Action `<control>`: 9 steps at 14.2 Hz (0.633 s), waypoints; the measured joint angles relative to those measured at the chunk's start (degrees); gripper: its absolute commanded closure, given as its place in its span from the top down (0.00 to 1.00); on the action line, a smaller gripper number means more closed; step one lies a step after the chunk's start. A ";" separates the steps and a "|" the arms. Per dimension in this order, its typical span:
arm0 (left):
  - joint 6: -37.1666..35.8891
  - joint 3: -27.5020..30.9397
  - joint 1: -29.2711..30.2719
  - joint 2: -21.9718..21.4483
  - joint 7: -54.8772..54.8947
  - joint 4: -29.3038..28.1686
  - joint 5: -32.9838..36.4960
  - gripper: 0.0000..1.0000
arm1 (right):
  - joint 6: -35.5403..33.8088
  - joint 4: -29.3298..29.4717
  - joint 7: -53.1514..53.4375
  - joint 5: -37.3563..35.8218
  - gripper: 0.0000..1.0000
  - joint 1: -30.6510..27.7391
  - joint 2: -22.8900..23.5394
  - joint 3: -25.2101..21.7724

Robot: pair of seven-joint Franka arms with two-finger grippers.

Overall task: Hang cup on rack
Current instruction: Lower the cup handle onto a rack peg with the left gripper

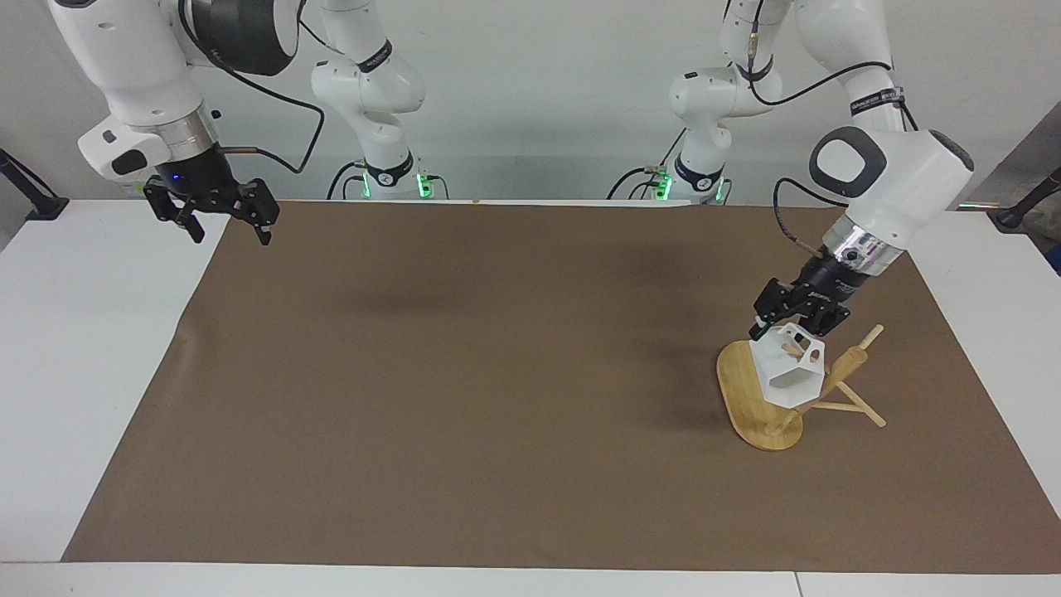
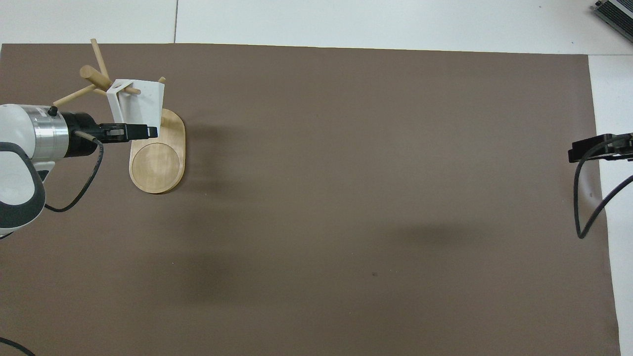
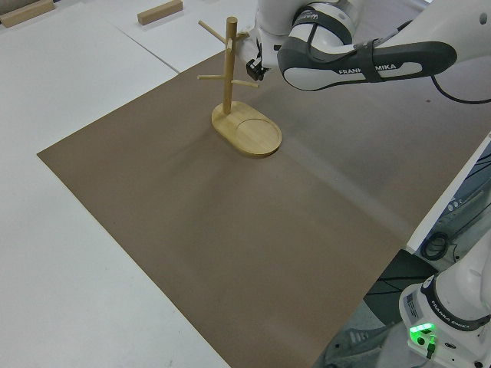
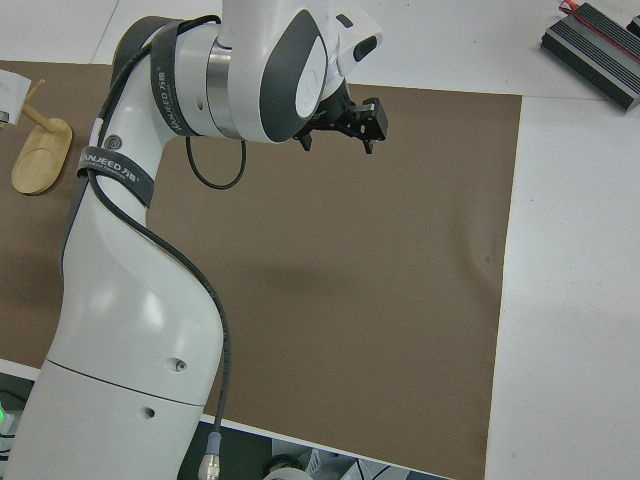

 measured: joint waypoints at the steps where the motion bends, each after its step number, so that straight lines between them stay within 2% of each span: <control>1: -0.05 0.03 0.26 0.00 -0.09 0.00 -0.10 0.63 | 0.00 0.00 0.00 0.00 1.00 -0.01 0.00 -0.03; 2: -0.05 0.03 0.46 -0.02 -0.09 0.02 -0.35 1.00 | 0.00 0.00 0.00 0.00 1.00 -0.01 0.00 -0.02; 9: -4.09 0.47 0.96 -0.27 -0.01 0.24 0.43 1.00 | 0.00 -0.02 0.00 0.00 1.00 -0.01 0.00 -0.02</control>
